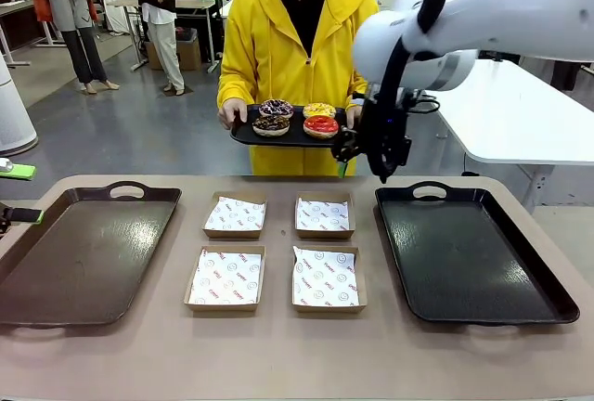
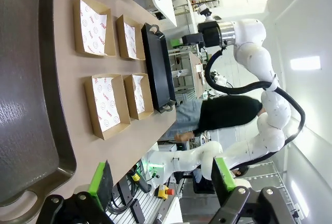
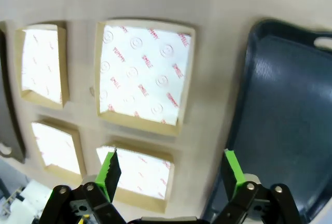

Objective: Individually package the donuts and arrange them on the tray.
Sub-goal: Pick up one Paper togo box.

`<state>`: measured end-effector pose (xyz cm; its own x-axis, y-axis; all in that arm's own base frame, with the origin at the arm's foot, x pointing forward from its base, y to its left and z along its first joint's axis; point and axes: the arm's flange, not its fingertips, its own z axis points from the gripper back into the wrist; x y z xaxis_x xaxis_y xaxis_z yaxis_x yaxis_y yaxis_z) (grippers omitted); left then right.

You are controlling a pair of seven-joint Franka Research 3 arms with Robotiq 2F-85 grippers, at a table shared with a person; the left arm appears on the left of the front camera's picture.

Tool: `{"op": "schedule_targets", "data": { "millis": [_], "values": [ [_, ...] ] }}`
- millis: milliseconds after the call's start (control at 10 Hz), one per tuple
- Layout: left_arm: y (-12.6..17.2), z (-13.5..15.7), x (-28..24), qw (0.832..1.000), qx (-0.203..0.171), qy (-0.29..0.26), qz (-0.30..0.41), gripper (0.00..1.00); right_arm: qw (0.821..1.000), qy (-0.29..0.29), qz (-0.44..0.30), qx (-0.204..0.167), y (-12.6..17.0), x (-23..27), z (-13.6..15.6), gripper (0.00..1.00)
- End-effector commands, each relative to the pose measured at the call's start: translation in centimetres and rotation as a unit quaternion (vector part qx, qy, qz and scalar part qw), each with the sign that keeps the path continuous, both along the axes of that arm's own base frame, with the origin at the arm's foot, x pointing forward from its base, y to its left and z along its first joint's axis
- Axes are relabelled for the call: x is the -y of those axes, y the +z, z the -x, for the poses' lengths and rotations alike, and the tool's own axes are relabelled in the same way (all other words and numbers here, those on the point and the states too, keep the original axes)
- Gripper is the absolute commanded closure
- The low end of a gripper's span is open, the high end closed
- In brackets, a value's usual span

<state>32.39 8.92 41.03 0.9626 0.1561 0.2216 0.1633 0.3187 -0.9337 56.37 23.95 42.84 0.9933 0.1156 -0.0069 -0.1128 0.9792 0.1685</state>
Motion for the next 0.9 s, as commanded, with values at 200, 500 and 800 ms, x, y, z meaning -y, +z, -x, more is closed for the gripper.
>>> {"op": "schedule_targets", "data": {
  "millis": [200, 500, 800],
  "values": [
    [0.1, 0.0, -0.1, 1.0, 0.005, 0.001, 0.007, 0.0, 0.999, 0.013, 0.042, 0.02, -3.6, -3.8, -2.2, 0.0],
    [0.1, 0.0, -0.1, 1.0, 0.005, 0.001, 0.007, 0.0, 0.999, 0.027, 0.027, 0.012, -4.3, -3.7, -1.5, 0.0],
    [0.1, 0.0, -0.1, 1.0, 0.005, 0.001, 0.007, 0.0, 0.999, 0.027, 0.027, 0.012, -4.3, -3.7, -1.5, 0.0]
  ]
}}
